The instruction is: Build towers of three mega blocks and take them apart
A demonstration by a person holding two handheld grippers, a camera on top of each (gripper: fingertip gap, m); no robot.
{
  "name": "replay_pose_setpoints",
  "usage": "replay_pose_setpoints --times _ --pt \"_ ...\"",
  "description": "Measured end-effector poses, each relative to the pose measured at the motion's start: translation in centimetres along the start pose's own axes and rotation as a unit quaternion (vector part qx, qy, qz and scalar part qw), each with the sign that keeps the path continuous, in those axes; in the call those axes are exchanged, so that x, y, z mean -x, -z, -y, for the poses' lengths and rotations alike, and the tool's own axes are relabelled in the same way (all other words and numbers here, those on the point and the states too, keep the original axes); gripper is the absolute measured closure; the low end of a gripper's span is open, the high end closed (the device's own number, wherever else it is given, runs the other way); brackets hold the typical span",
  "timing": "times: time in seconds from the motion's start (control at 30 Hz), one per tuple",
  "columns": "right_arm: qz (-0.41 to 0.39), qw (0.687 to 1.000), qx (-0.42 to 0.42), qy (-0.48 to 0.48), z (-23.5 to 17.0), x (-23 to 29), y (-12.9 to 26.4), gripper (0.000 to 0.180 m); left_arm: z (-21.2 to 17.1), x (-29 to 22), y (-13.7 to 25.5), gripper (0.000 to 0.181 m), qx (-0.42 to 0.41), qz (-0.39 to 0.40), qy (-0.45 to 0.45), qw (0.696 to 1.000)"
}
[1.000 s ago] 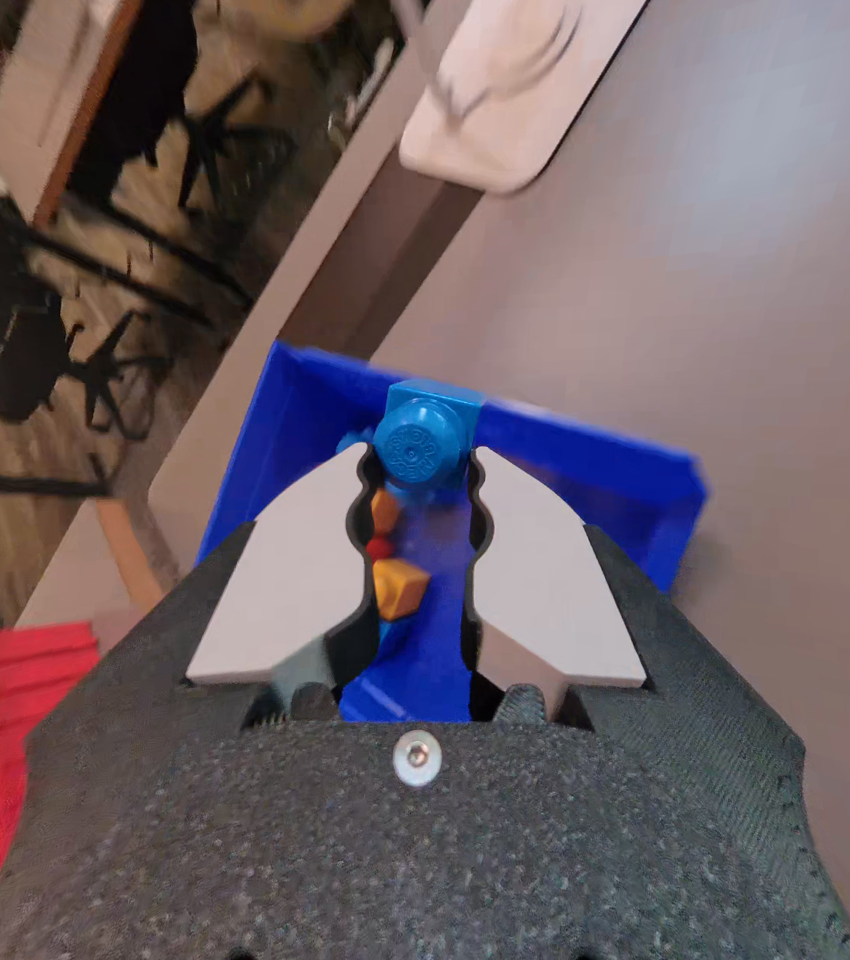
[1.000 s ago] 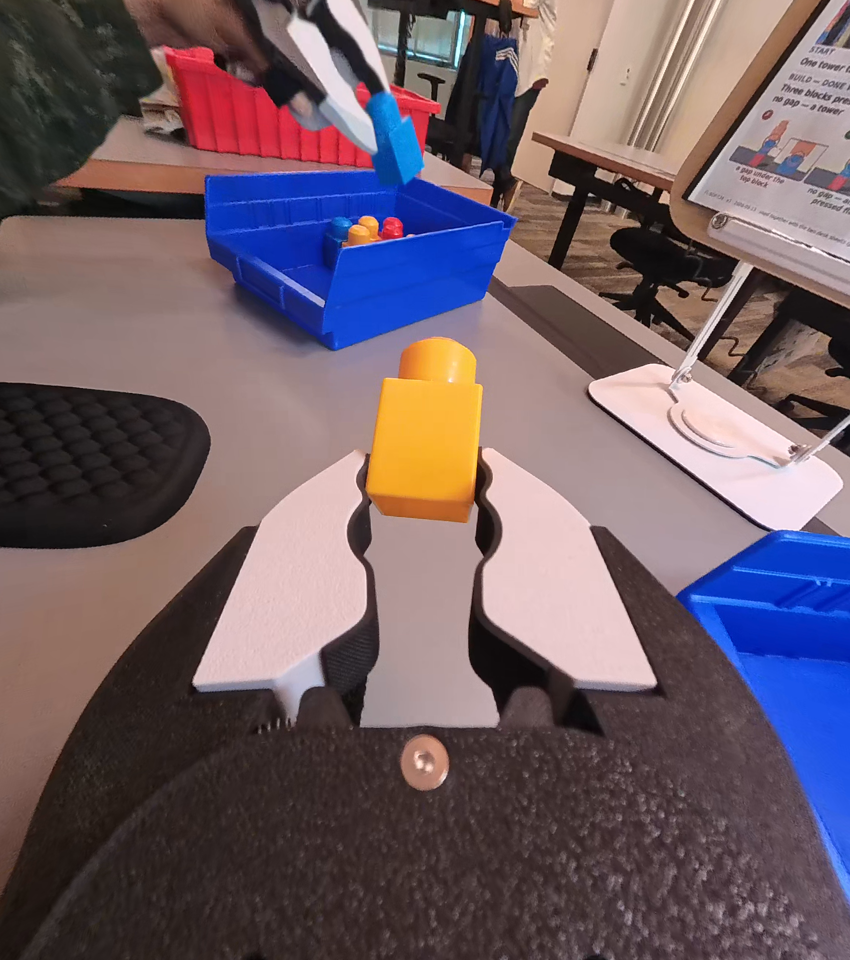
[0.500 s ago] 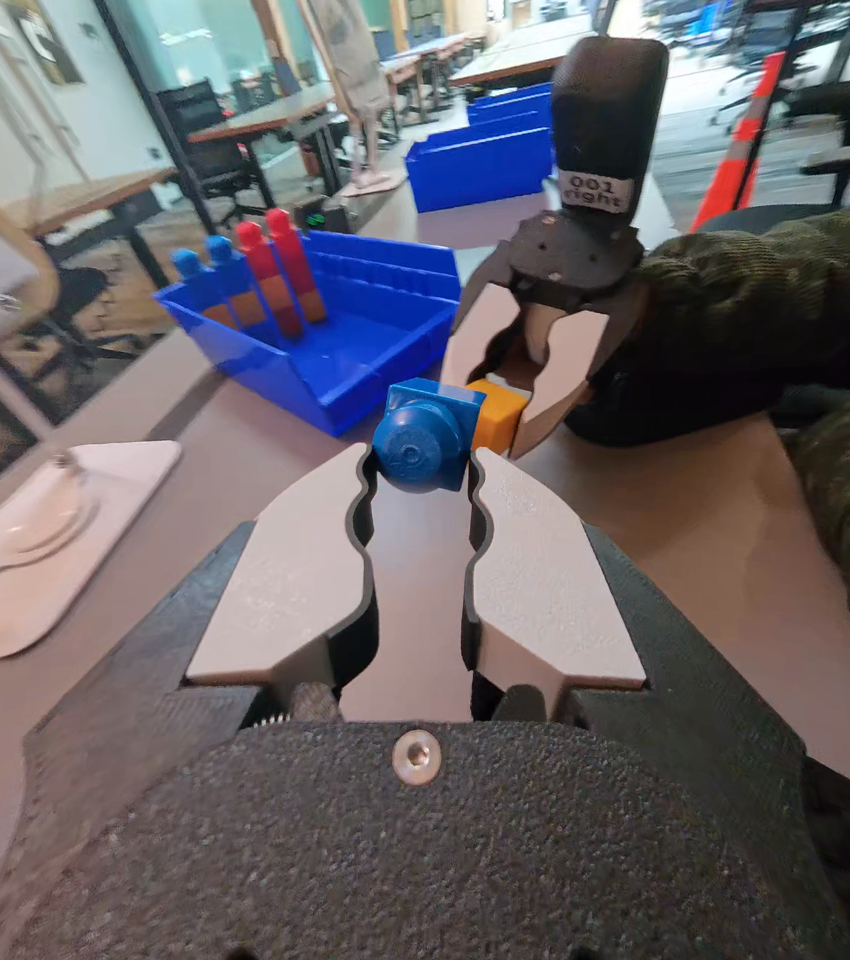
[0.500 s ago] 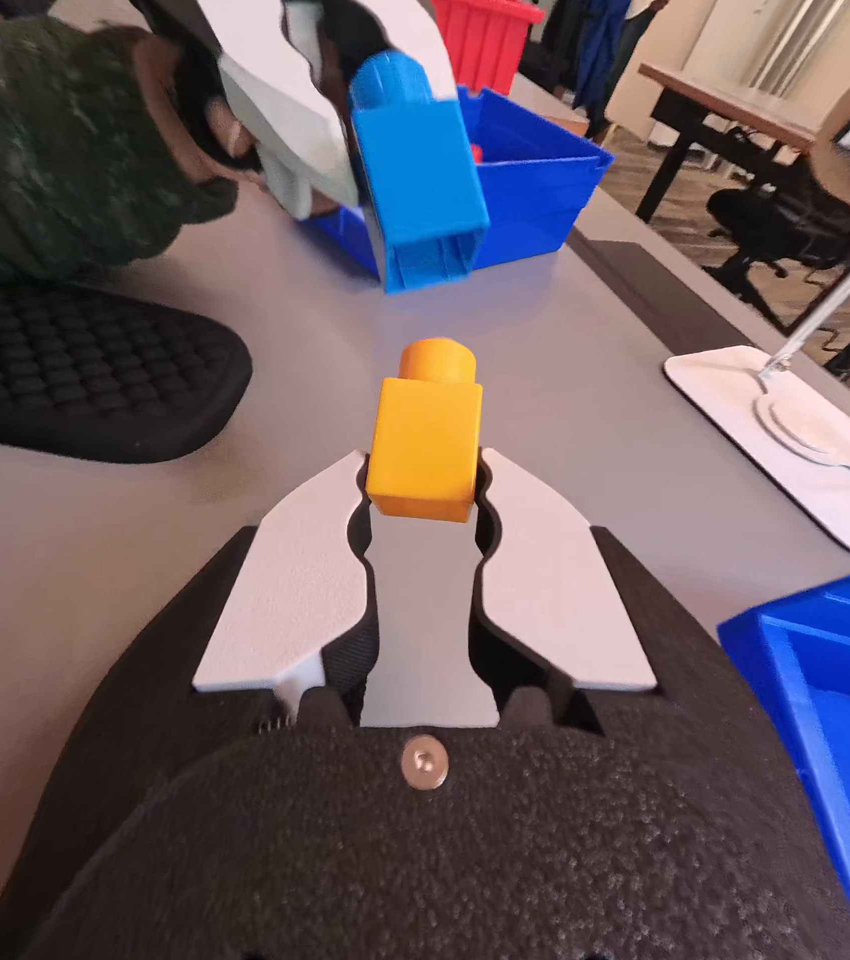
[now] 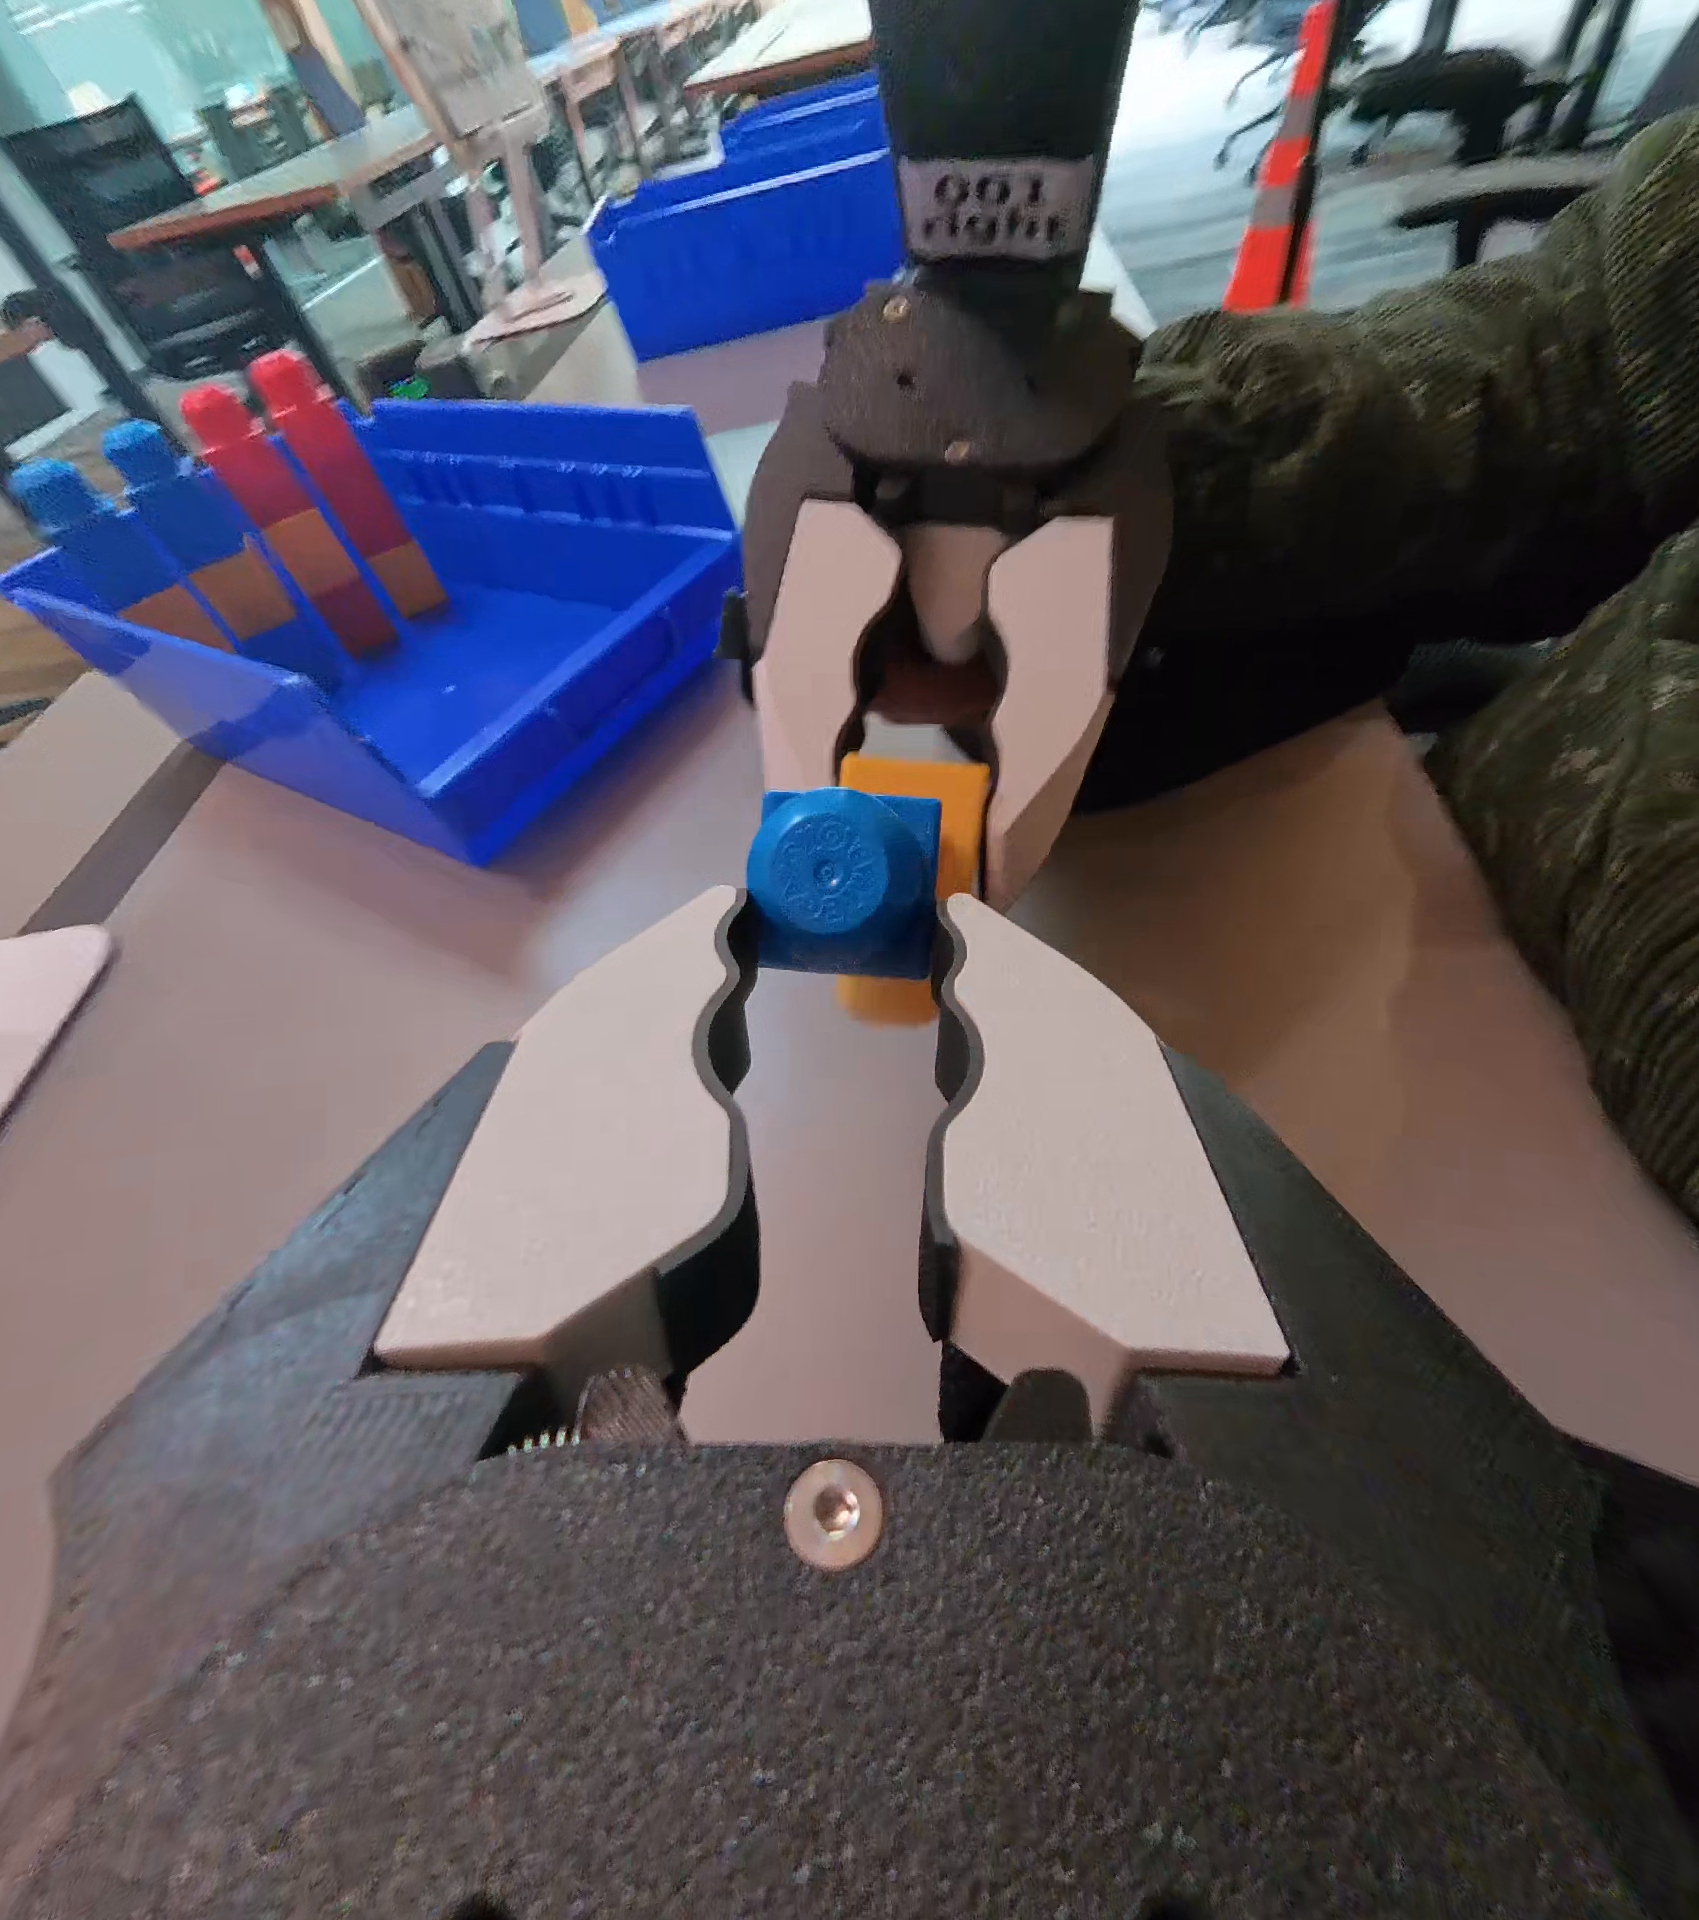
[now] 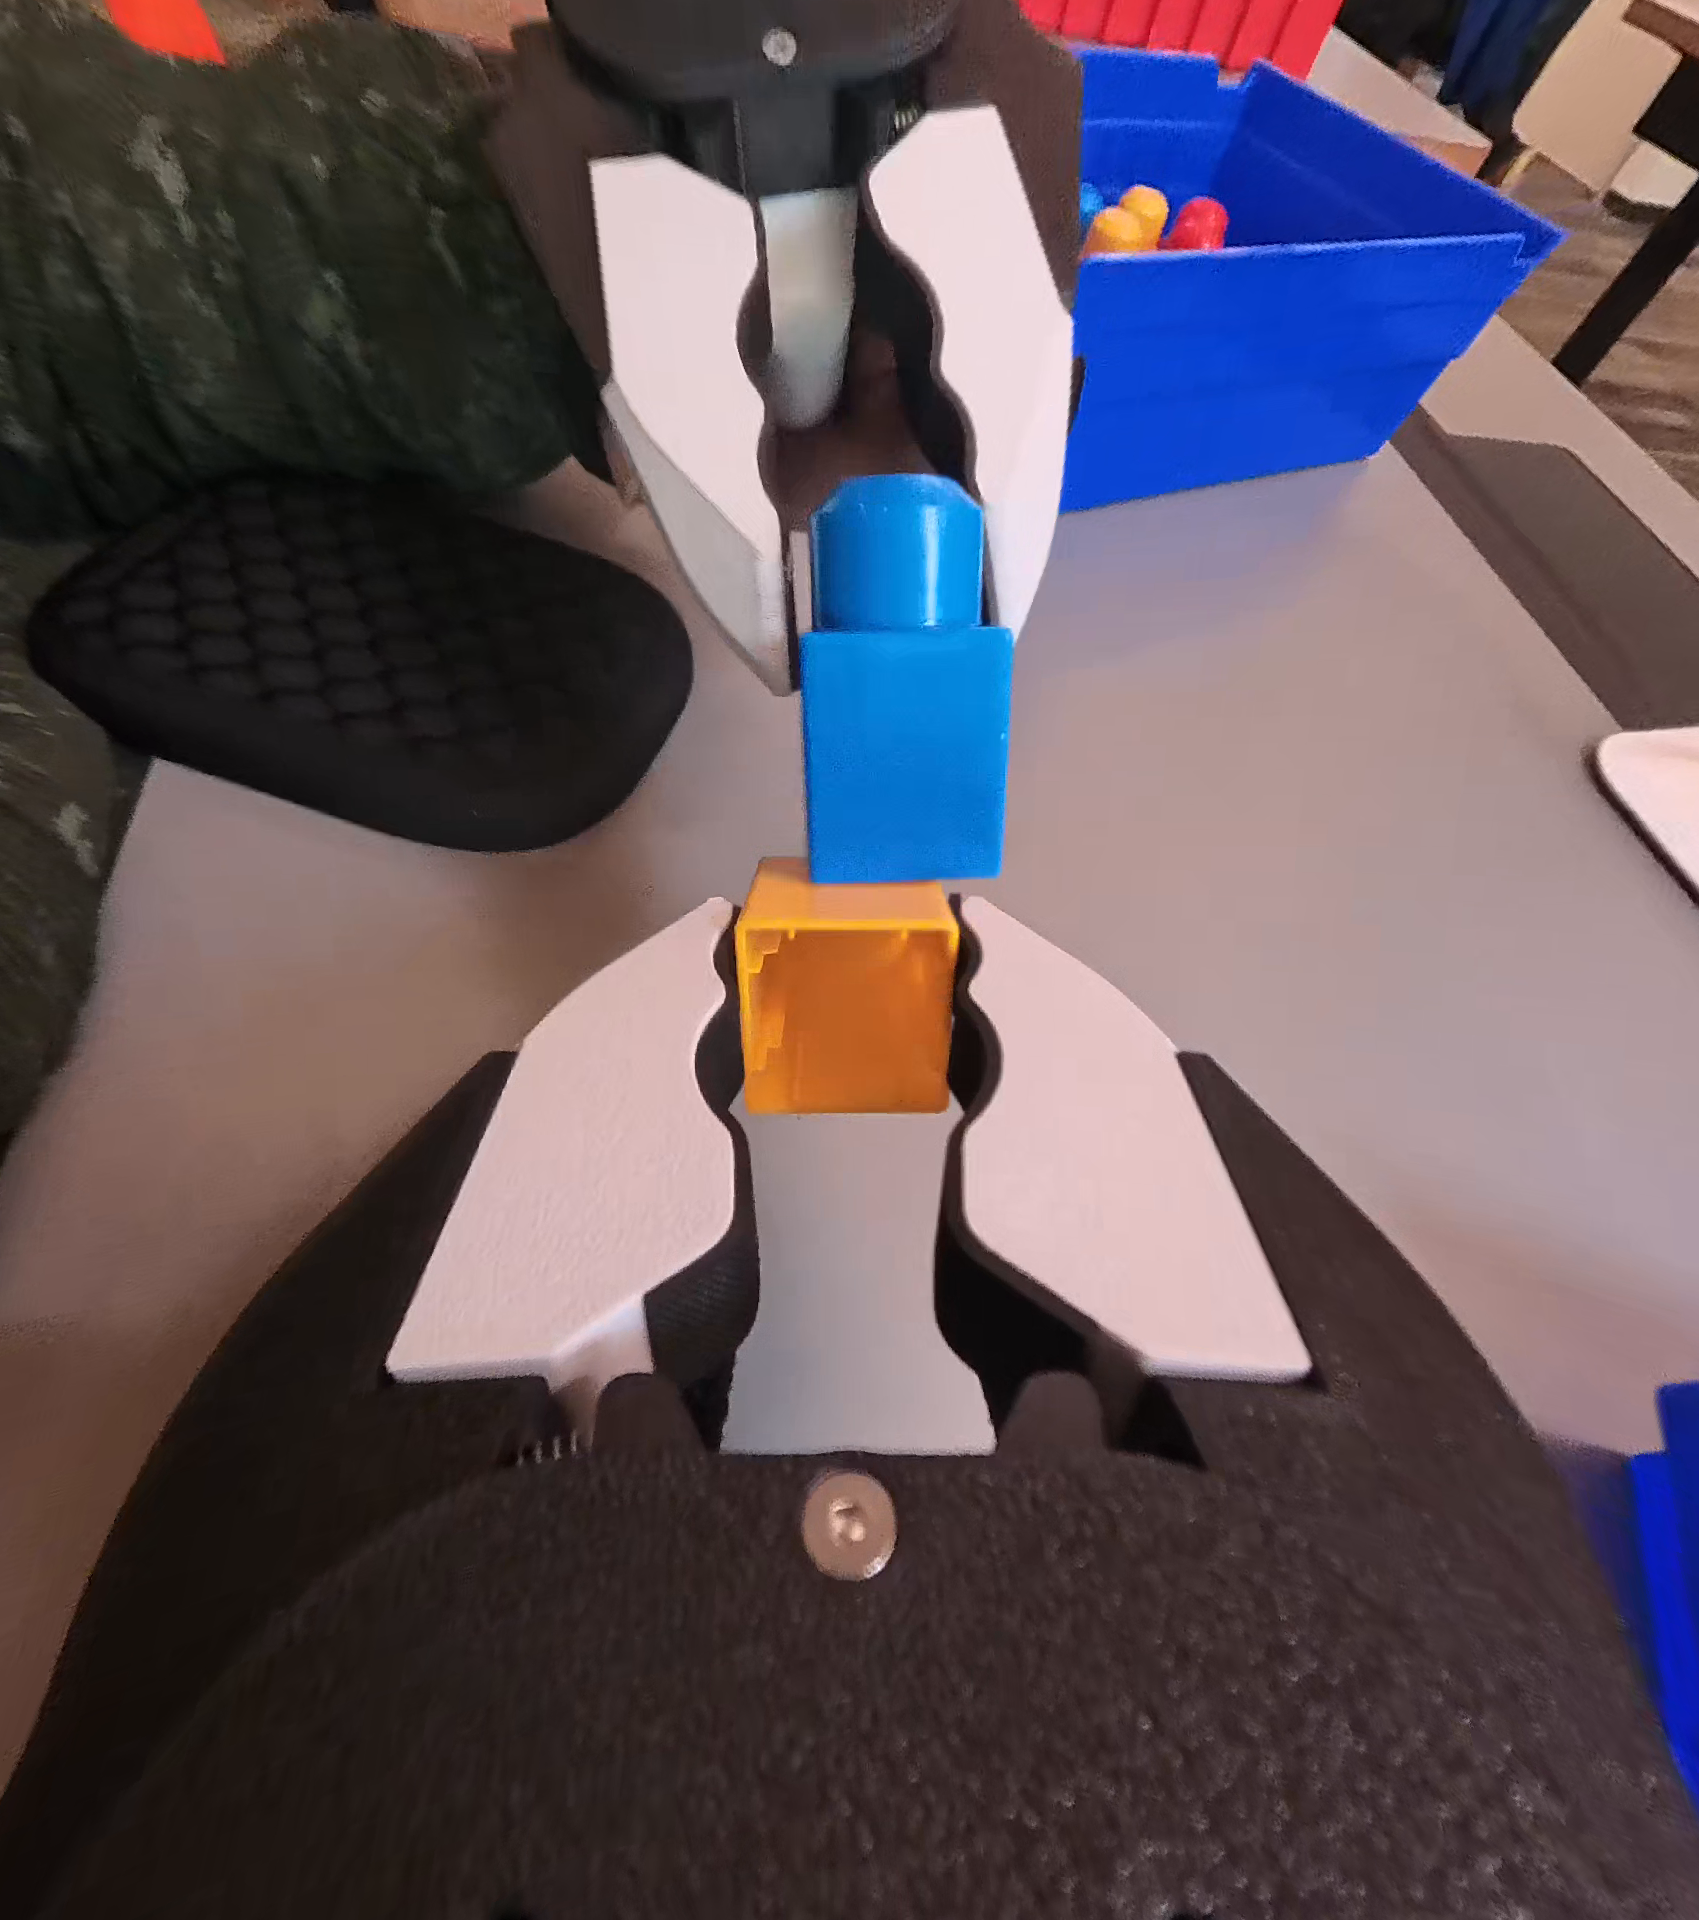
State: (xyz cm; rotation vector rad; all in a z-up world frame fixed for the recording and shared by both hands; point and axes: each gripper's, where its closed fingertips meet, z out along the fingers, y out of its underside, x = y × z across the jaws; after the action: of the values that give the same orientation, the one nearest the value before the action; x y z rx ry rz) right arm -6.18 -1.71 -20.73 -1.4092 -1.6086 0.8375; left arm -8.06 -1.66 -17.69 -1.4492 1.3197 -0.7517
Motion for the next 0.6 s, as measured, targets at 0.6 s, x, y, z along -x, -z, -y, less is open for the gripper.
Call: replay_pose_setpoints --times 0.6 --pt "-0.009 1.0 -0.028 -0.005 1.0 0.0 0.2 0.143 0.3 0.0 0.5 0.149 -0.043 -0.017 0.025 0.999"
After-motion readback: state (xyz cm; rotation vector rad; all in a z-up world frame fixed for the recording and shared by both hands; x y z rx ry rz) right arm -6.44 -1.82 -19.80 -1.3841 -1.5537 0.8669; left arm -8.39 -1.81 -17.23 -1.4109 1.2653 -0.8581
